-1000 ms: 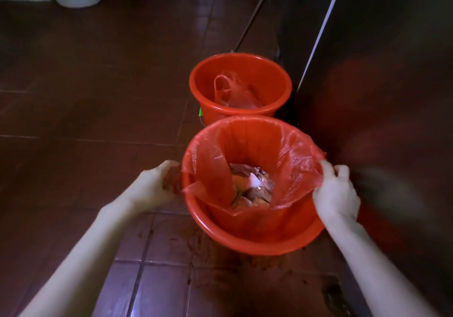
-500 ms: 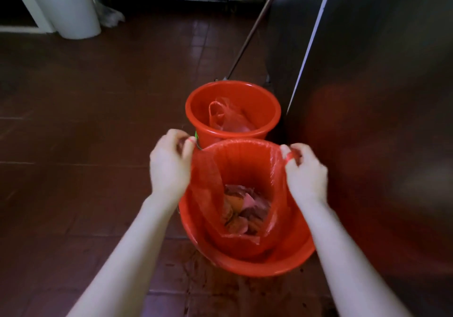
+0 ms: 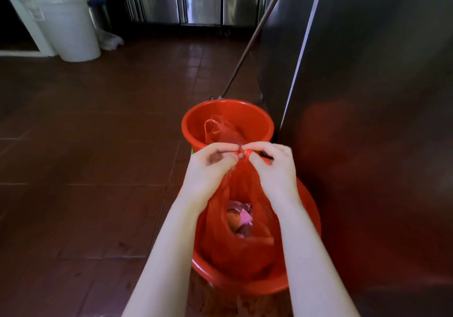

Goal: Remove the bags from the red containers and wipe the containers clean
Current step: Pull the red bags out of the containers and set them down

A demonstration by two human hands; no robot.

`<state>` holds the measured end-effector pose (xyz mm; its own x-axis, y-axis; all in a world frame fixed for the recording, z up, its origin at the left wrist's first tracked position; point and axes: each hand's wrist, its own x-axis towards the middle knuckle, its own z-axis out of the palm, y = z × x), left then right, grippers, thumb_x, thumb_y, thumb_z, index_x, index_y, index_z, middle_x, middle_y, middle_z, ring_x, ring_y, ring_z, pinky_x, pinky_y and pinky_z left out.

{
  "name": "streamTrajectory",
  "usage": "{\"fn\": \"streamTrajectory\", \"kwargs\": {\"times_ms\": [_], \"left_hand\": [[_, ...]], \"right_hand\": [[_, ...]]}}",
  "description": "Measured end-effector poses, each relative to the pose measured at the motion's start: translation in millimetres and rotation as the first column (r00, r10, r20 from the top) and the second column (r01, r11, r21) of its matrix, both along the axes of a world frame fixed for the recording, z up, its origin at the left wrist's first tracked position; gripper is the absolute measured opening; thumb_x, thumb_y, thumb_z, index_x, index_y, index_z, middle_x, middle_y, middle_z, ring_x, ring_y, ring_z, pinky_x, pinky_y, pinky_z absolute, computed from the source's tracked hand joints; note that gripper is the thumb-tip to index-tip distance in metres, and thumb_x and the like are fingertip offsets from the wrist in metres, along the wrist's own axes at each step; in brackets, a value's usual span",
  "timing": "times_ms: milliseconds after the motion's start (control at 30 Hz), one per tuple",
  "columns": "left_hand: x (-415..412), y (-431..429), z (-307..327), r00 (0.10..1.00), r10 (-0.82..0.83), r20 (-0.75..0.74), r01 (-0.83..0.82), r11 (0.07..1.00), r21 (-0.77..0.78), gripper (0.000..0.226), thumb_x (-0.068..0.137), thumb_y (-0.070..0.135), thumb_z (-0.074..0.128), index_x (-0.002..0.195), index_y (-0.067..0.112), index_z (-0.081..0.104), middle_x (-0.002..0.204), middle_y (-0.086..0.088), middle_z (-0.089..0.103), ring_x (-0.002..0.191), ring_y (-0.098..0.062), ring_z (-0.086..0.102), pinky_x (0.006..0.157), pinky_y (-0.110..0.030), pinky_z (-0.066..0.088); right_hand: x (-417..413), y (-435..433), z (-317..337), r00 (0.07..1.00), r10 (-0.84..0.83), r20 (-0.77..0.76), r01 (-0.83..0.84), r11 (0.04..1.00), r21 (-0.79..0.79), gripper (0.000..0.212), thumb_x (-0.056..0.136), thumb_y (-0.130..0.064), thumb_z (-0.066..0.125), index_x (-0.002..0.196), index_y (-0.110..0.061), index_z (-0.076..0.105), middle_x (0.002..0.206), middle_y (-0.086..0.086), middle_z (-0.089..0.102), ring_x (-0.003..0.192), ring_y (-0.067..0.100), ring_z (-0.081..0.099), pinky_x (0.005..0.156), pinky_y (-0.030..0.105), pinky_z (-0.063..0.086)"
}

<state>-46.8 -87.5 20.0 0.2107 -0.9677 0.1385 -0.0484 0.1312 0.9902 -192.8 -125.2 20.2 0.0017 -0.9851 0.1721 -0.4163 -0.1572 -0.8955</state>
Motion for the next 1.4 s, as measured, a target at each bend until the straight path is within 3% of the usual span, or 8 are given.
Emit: {"fn": "streamTrajectory", "kwargs": {"times_ms": [100,233,333,633,933,1100,1233,1400], "left_hand": [[-4,0,5,0.974,-0.063,0.218,0.084,0.992,-0.091,0.025,0.082,-0.003,0.069,0.095,0.017,0.076,0.088,0.006,0.075,0.087,-0.005,0.071,0.074,-0.013,0.052],[5,6,7,0.955,-0.113,0.273,0.136,0.988,-0.067,0.027,0.081,-0.006,0.064,0.084,0.019,0.074,0.082,0.004,0.076,0.087,-0.007,0.071,0.076,-0.014,0.052],[14,10,14,0.932,-0.194,0.307,0.214,0.976,-0.033,0.030,0.078,-0.002,0.063,0.076,0.026,0.073,0.080,0.002,0.075,0.091,-0.008,0.070,0.080,-0.014,0.051],[7,10,12,0.959,-0.212,0.186,0.216,0.976,0.002,0.032,0.088,-0.002,0.060,0.093,0.027,0.069,0.085,0.005,0.070,0.077,-0.010,0.067,0.063,-0.025,0.052],[13,5,-16,0.987,-0.160,-0.017,0.161,0.987,0.024,0.035,0.084,0.004,0.072,0.104,0.029,0.059,0.086,-0.003,0.070,0.076,-0.024,0.072,0.057,-0.028,0.052],[14,6,-32,0.999,-0.041,-0.033,0.044,0.993,0.105,0.048,0.079,0.013,0.079,0.118,0.033,0.060,0.080,0.005,0.066,0.062,-0.006,0.064,0.050,-0.019,0.047],[18,9,-40,0.981,-0.077,-0.177,0.119,0.963,0.240,0.018,0.082,0.019,0.077,0.096,0.008,0.074,0.092,-0.016,0.073,0.077,-0.022,0.070,0.068,-0.033,0.057],[18,11,-39,0.962,-0.085,-0.261,0.162,0.944,0.288,0.017,0.083,0.022,0.076,0.083,0.005,0.072,0.081,-0.014,0.074,0.073,-0.019,0.072,0.062,-0.026,0.055]], "right_hand": [[0,4,0,0.997,0.068,0.031,-0.069,0.997,0.030,0.012,0.098,-0.017,0.051,0.094,-0.018,0.062,0.085,-0.009,0.062,0.086,0.014,0.059,0.085,0.035,0.049],[0,9,-12,0.999,0.029,-0.037,-0.028,1.000,0.007,0.018,0.097,-0.022,0.047,0.087,-0.019,0.062,0.078,-0.006,0.065,0.077,0.016,0.059,0.069,0.030,0.043],[6,13,-12,0.998,0.005,-0.066,-0.005,1.000,0.005,0.023,0.096,-0.025,0.044,0.085,-0.016,0.062,0.081,-0.001,0.067,0.083,0.022,0.059,0.075,0.035,0.044],[14,15,-13,0.970,0.039,0.241,-0.060,0.995,0.081,0.017,0.090,-0.017,0.059,0.085,-0.027,0.047,0.058,-0.007,0.065,0.050,0.002,0.056,0.053,0.027,0.040],[15,15,-14,0.985,0.144,0.091,-0.152,0.984,0.088,0.024,0.095,-0.025,0.055,0.082,-0.016,0.072,0.069,-0.001,0.070,0.065,0.011,0.062,0.074,0.041,0.052],[15,19,-16,0.940,0.319,0.117,-0.331,0.938,0.103,0.020,0.092,-0.033,0.061,0.083,-0.020,0.075,0.061,-0.005,0.065,0.054,0.005,0.054,0.062,0.028,0.047],[9,21,-17,0.874,0.459,0.159,-0.476,0.875,0.092,0.017,0.093,-0.027,0.061,0.099,-0.029,0.077,0.093,-0.003,0.075,0.065,0.002,0.054,0.070,0.020,0.050],[8,19,-24,0.875,0.436,0.211,-0.463,0.880,0.101,0.019,0.094,-0.020,0.059,0.094,-0.024,0.077,0.096,0.010,0.074,0.069,0.008,0.057,0.081,0.031,0.052]]}}
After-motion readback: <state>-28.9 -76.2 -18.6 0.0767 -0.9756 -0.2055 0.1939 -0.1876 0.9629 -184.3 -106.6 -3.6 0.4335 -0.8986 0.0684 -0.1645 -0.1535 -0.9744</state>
